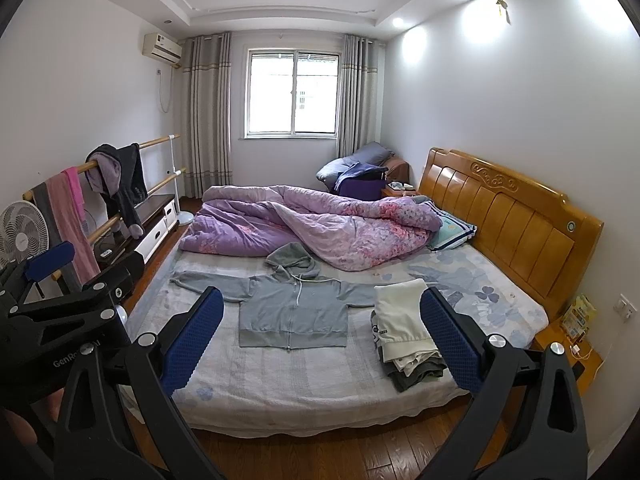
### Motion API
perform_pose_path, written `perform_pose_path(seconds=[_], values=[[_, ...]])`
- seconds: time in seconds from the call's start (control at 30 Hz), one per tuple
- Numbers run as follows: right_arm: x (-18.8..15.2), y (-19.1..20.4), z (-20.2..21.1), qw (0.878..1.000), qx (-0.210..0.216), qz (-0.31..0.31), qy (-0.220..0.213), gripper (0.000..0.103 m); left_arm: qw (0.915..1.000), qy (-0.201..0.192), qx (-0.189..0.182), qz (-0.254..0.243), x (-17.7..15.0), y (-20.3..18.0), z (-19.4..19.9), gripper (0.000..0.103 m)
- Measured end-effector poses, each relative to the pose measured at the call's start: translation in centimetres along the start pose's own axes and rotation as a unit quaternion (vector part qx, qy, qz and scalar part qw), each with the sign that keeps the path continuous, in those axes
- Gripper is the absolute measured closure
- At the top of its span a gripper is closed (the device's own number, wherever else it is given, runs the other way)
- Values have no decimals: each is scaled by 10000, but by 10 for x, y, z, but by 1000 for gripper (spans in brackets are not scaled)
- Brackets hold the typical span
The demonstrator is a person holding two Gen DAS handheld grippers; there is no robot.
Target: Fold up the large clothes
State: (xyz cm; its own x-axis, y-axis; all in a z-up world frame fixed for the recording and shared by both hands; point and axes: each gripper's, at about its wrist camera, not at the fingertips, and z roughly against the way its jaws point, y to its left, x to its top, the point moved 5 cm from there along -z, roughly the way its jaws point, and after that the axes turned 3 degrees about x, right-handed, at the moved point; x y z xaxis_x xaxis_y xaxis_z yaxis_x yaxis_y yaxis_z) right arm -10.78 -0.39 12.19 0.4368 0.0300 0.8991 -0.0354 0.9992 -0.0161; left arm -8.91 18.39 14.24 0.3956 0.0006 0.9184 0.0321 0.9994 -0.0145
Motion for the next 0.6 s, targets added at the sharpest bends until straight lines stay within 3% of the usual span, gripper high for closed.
perform_pose_path(seconds=[0.6], values=[[-2,-2,-5,10000,-39,2,62,8,10000,42,-1,12,-1,4,1,7]])
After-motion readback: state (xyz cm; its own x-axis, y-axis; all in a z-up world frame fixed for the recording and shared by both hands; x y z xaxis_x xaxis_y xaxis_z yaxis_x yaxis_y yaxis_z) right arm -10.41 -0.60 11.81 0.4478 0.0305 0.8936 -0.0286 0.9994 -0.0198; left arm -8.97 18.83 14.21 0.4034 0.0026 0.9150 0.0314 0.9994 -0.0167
